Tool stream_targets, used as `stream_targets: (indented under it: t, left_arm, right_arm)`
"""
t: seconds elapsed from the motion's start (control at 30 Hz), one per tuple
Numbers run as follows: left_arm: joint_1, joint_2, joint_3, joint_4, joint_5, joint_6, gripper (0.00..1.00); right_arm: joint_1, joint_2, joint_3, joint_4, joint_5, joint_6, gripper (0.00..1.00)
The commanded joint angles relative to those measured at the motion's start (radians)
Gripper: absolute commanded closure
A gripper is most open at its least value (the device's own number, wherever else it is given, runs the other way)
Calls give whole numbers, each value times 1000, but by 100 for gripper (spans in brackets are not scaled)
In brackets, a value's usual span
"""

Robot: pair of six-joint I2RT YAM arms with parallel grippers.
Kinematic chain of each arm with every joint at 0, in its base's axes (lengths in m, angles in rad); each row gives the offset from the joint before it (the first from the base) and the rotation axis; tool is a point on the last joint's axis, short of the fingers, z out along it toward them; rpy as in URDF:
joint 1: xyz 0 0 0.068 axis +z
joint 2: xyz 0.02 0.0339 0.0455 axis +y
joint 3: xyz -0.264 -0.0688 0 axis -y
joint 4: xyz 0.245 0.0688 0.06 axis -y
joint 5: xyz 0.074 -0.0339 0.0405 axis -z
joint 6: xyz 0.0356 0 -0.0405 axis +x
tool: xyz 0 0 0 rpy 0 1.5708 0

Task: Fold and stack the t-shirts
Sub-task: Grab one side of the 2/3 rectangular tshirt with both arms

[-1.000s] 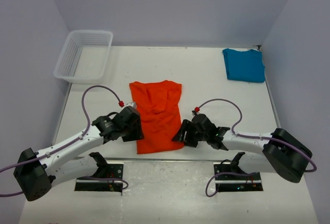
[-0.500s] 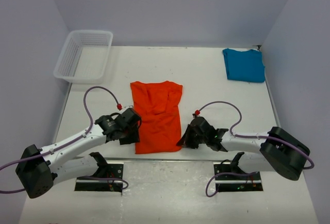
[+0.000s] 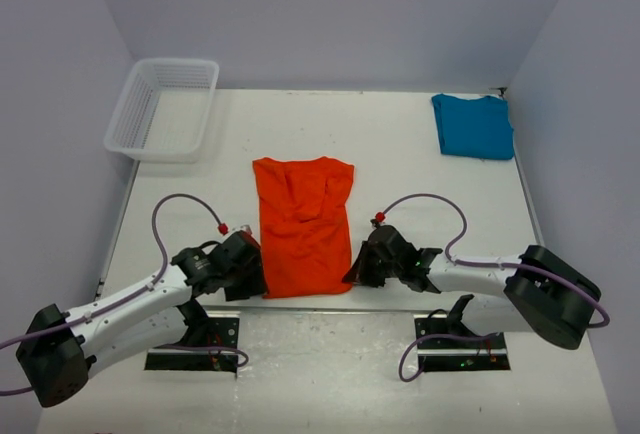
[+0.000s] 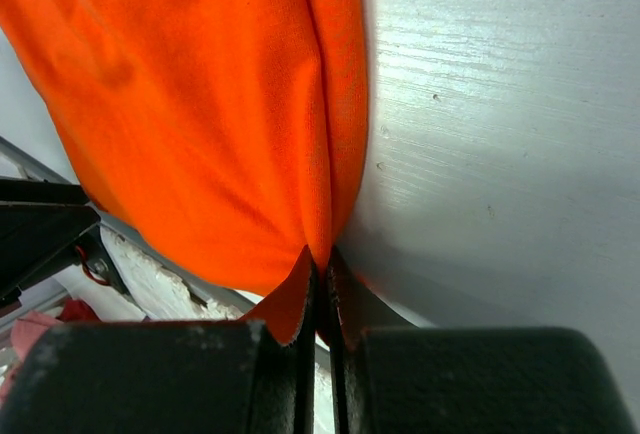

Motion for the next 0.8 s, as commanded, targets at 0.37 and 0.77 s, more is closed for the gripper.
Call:
stream_targets:
  t: [0.37,0.77]
  left_arm:
    - [-4,112,-47,229,108,-34,49]
    - [-4,71,-19,173,90,-53,100]
  right_arm:
    - [6,-30,-27,-199,83,-51,100]
    - [6,-44,-34,-207,69,-56,100]
